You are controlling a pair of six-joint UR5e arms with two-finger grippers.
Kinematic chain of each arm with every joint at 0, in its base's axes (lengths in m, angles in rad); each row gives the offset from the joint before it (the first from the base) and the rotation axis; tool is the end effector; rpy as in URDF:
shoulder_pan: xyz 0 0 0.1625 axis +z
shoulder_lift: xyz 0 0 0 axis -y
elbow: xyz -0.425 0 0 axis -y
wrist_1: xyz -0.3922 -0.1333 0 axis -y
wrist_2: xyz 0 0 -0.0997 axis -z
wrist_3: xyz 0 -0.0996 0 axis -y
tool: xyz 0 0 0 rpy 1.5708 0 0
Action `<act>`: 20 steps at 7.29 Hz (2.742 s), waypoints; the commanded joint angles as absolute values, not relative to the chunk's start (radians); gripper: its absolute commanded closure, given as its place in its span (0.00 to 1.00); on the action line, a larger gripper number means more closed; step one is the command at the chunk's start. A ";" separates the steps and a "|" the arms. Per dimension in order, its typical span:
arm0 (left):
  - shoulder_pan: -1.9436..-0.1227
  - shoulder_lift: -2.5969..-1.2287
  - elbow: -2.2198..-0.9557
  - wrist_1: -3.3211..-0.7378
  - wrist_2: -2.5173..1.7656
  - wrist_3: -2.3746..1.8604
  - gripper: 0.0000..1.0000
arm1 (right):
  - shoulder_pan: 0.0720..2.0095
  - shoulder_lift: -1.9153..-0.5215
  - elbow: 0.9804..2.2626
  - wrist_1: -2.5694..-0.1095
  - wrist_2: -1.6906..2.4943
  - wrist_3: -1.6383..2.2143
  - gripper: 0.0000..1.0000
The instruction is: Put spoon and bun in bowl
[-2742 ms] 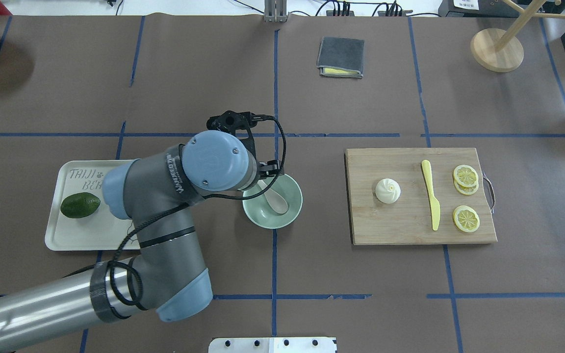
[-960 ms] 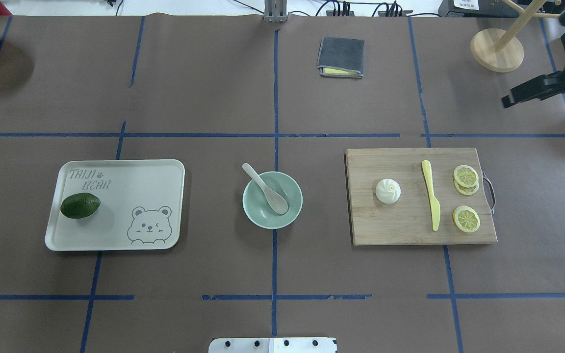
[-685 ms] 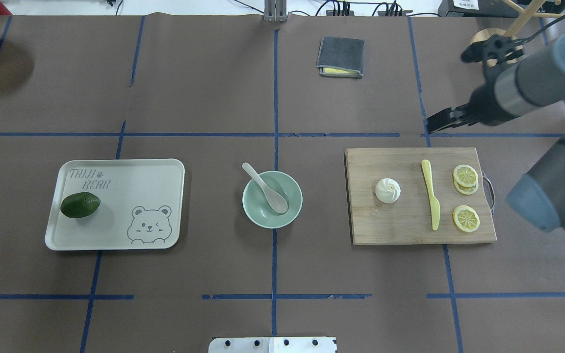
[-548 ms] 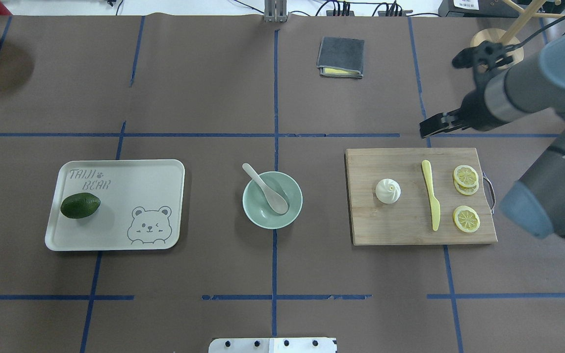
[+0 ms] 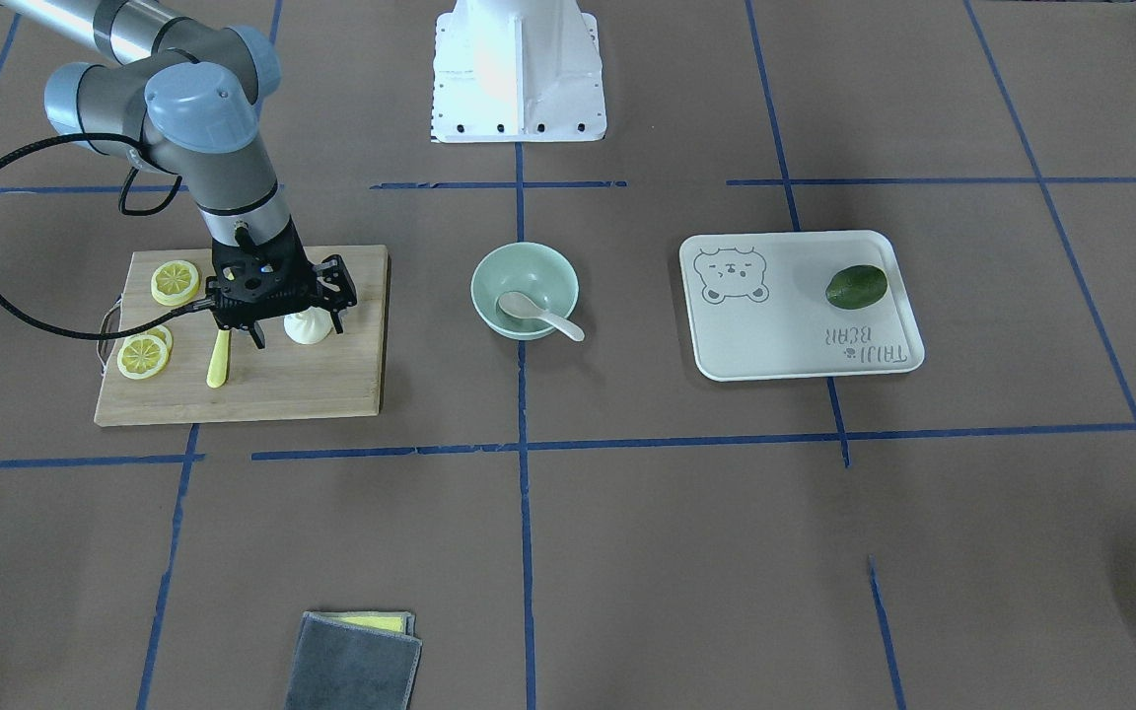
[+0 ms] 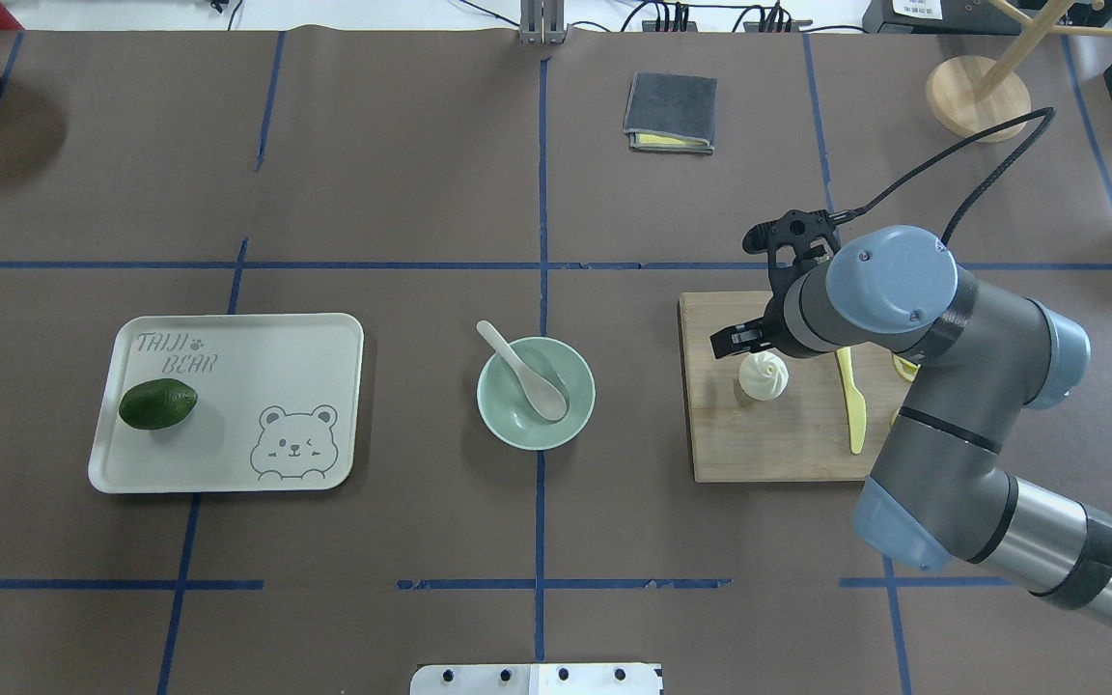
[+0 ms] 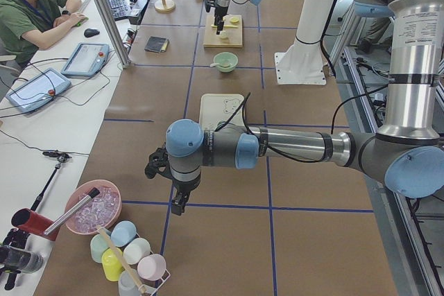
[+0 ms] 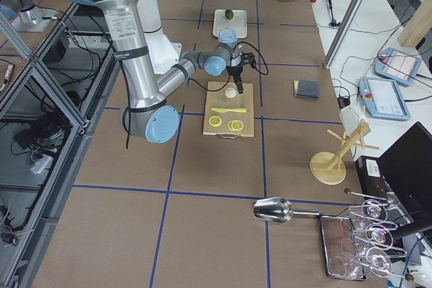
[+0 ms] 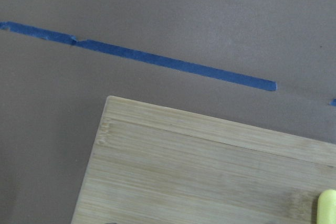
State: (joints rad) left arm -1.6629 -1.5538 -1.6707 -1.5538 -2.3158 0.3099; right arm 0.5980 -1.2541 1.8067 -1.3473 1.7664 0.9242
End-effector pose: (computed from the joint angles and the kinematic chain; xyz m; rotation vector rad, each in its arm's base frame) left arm -0.1104 -0.4798 0.6214 0.2108 0.7189 0.2321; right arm -0.4365 -0.4352 0.3604 0.3002 -0.7371 -0.1219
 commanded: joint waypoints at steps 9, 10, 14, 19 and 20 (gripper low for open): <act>-1.663 -1.554 -1.678 -1.554 -2.318 0.311 0.00 | 0.520 -0.974 1.845 -1.671 1.763 1.082 1.00; -1.663 -1.555 -1.678 -1.554 -2.319 0.311 0.00 | 0.487 -0.906 1.833 -1.704 1.729 1.141 1.00; -1.663 -1.555 -1.684 -1.554 -2.319 0.311 0.00 | 0.376 -0.770 1.634 -1.706 1.597 1.246 0.02; -1.663 -1.557 -1.684 -1.559 -2.319 0.314 0.00 | 0.434 -0.767 1.675 -1.707 1.619 1.165 0.00; -1.661 -1.559 -1.684 -1.559 -2.319 0.318 0.00 | 0.510 -0.787 1.715 -1.707 1.697 1.111 0.00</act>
State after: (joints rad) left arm -1.6625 -1.5574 -1.6843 -1.5583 -2.3195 0.3152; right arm 0.4358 -0.7704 1.6775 -1.7070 1.6187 1.1659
